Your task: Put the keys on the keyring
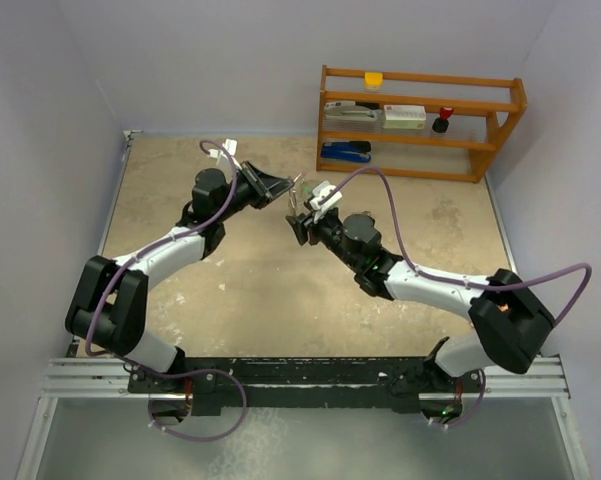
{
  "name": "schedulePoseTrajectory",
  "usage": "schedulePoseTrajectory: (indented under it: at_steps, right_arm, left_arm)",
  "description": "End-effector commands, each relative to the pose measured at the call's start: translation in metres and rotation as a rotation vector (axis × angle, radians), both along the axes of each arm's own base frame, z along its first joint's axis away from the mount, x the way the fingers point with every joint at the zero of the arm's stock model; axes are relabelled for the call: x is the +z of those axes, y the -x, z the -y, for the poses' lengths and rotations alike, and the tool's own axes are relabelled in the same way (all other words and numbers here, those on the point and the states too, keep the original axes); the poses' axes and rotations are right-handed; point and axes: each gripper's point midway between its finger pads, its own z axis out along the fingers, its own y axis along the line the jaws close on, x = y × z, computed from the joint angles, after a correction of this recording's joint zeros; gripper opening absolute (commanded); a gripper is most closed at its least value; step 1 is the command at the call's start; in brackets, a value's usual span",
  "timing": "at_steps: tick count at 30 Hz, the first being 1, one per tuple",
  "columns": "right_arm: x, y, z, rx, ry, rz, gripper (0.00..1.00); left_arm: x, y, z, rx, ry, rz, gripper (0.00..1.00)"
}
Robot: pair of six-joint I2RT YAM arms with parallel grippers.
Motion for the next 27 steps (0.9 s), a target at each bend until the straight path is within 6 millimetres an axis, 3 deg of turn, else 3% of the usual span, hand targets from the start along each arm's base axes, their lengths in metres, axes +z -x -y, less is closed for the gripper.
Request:
schedulePoseTrajectory:
  at_steps: [1, 5, 10, 20, 24, 27]
  right_arm:
    - [0.034, -0.018, -0.005, -0.055, -0.065, 0.042, 0.57]
    - [0.031, -0.028, -0.010, -0.079, -0.053, 0.032, 0.56]
    - [0.026, -0.036, -0.011, -0.106, -0.048, 0.021, 0.47]
    - [0.041, -0.047, -0.011, -0.144, -0.086, 0.046, 0.25]
    - [0.046, -0.049, -0.008, -0.162, -0.095, 0.053, 0.07]
    - [0.047, -0.048, -0.006, -0.164, -0.095, 0.053, 0.00]
  left_arm:
    - [0.043, 0.004, -0.008, 0.025, 0.052, 0.118, 0.00]
    - [0.046, 0.007, -0.008, 0.022, 0.056, 0.122, 0.00]
    - [0.050, 0.010, -0.010, 0.023, 0.059, 0.128, 0.00]
    - [0.049, 0.013, -0.009, 0.017, 0.060, 0.125, 0.00]
    - [0.047, 0.013, -0.009, 0.018, 0.059, 0.120, 0.00]
    - [0.047, 0.012, -0.010, 0.020, 0.057, 0.117, 0.00]
